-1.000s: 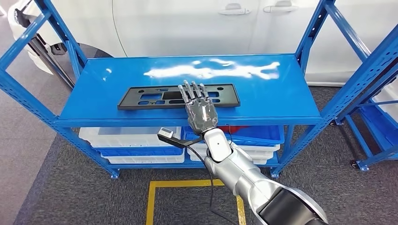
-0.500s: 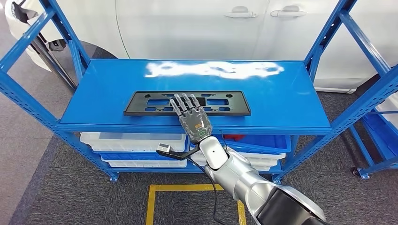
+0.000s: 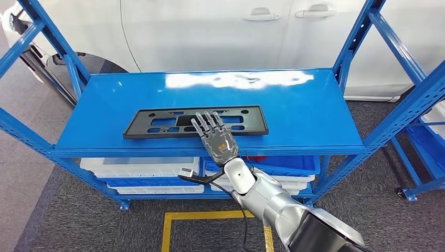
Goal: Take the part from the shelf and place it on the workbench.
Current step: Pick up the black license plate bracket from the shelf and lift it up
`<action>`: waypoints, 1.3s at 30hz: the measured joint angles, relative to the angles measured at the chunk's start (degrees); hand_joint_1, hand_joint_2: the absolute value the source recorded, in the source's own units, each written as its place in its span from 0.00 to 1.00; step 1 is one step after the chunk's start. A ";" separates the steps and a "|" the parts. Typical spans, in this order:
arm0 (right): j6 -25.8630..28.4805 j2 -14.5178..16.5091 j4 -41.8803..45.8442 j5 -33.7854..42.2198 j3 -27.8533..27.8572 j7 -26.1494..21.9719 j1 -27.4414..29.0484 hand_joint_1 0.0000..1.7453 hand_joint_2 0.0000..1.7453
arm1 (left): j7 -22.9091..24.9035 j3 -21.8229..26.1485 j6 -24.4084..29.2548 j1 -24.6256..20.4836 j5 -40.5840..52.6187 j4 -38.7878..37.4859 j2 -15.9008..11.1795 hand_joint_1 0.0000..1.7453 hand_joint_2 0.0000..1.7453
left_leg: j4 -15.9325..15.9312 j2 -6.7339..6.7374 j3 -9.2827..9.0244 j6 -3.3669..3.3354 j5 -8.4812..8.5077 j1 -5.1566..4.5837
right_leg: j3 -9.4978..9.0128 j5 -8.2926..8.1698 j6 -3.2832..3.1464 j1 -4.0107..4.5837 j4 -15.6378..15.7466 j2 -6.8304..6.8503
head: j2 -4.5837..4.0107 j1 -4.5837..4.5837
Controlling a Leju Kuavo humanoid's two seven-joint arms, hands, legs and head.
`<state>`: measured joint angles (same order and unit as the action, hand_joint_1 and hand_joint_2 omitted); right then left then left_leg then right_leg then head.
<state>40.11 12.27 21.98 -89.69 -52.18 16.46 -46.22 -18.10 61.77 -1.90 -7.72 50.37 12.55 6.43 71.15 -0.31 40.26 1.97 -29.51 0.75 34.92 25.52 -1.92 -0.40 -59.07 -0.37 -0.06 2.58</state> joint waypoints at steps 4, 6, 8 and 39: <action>0.01 0.25 0.10 0.00 -0.08 -0.24 -0.02 0.00 1.00 | 0.05 -0.01 0.00 -0.33 -0.12 0.00 -0.14 0.00 0.00 | -12.47 -0.01 -5.45 -1.44 5.26 -0.62 | -0.74 0.60 0.72 0.26 0.05 -0.03 | 0.00 0.00; 0.02 0.40 0.14 0.00 -0.08 -0.32 0.03 0.00 1.00 | 0.05 -0.02 0.00 -0.34 -0.21 0.00 -0.16 0.00 0.00 | -13.11 -0.08 -5.79 -1.84 5.02 -0.71 | -0.77 0.62 1.34 0.23 0.27 0.02 | 0.01 0.00; 0.02 0.56 0.22 0.00 -0.08 -0.39 -0.02 0.00 1.00 | 0.05 -0.02 -0.01 -0.26 -0.25 0.00 -0.16 0.00 0.00 | -13.87 -0.05 -6.24 -2.36 5.27 -0.42 | -0.62 1.37 1.95 0.24 -0.52 0.07 | 0.00 0.00; 0.03 2.42 1.84 -0.02 -0.07 -2.46 0.18 0.00 1.00 | -0.75 -0.02 -0.20 0.44 -0.89 0.00 -0.37 0.00 0.00 | -13.85 0.00 -5.89 -2.40 5.54 -0.29 | -2.13 3.47 2.07 0.25 -1.02 0.14 | 0.01 0.00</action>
<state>40.14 14.69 23.81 -89.70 -52.24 13.99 -46.04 -18.85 61.75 -2.10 -7.27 49.49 12.55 6.07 57.30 -0.32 34.37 -0.43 -23.97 0.46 32.78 28.99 0.14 -0.16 -60.09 -0.23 -0.05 2.58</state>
